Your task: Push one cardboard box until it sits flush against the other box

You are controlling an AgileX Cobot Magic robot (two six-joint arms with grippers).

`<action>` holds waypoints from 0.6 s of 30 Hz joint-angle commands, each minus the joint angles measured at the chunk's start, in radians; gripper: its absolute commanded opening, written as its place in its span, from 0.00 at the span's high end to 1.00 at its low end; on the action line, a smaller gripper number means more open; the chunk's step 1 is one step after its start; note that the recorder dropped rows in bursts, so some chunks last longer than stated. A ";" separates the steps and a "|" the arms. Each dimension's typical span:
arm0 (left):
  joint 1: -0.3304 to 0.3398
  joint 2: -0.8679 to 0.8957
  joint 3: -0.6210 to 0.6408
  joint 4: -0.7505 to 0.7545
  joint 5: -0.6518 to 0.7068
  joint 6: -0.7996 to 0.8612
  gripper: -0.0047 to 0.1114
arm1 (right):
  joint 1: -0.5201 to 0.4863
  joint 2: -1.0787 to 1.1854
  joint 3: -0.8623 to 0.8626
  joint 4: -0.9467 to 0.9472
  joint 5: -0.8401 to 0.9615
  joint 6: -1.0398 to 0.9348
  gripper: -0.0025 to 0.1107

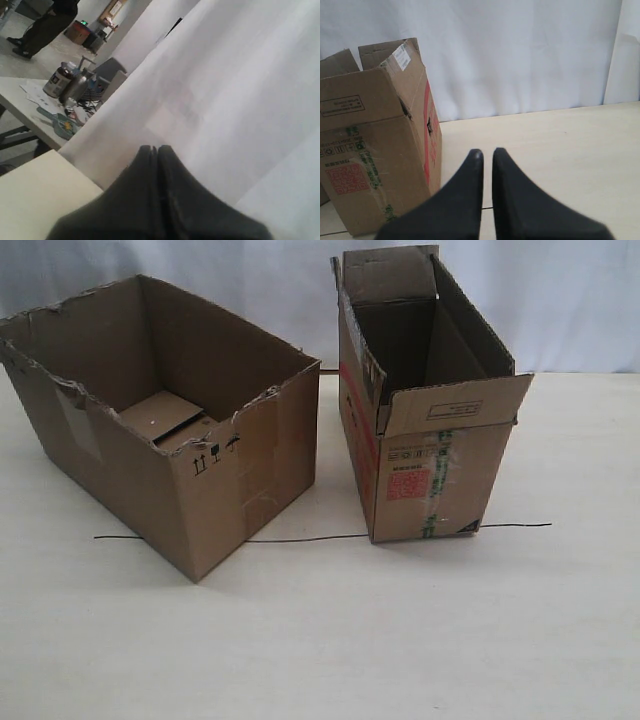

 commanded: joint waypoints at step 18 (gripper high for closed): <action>0.287 0.668 -0.391 0.094 0.371 0.355 0.96 | -0.002 -0.004 0.005 0.002 0.004 0.003 0.93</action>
